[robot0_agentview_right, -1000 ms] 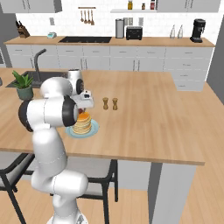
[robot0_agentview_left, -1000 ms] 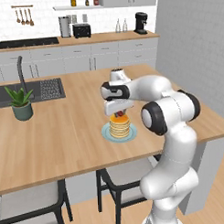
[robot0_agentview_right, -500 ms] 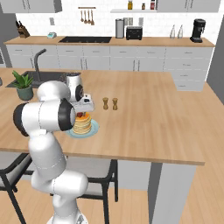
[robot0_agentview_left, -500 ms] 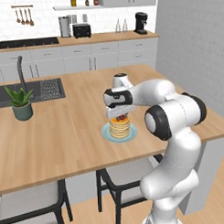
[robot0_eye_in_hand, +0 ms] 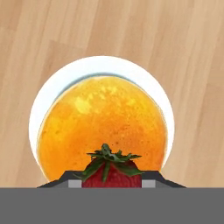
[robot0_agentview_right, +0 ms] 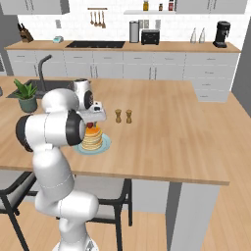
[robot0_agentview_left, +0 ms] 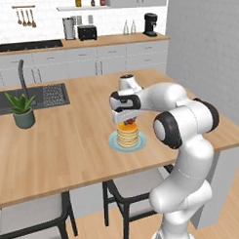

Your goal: Take the strawberry from the fridge and place it on top of the pancake, located on the dining counter.

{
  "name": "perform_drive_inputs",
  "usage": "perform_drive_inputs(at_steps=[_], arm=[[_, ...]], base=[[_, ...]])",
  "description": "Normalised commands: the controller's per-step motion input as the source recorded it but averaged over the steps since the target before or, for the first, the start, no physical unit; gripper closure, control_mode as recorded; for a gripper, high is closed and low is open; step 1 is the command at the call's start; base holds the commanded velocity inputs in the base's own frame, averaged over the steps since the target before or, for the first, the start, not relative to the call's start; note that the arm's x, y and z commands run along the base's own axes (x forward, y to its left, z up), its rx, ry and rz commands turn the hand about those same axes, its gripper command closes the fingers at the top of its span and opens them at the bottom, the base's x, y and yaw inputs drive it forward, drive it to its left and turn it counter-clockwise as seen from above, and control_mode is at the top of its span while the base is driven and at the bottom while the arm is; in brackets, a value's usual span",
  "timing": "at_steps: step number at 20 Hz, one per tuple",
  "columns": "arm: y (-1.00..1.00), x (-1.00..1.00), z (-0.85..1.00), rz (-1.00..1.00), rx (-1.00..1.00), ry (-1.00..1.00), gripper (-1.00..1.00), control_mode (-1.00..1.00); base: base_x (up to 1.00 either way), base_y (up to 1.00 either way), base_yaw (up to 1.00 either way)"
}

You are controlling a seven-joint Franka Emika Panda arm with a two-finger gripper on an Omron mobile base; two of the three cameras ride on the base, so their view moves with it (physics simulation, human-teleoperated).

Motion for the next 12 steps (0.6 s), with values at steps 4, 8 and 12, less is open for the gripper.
perform_drive_inputs(at_steps=[4, 8, 12], arm=[[0.00, 0.00, -0.09, 0.00, -0.01, 0.00, 1.00, -1.00], [0.00, 0.03, -0.27, 0.00, 0.00, -0.01, 1.00, -1.00], [0.00, 0.08, -0.24, 0.00, 0.00, -0.07, 1.00, -1.00]], base=[[0.00, 0.00, 0.00], [0.00, 0.00, 0.00], [0.00, 0.00, 0.00]])
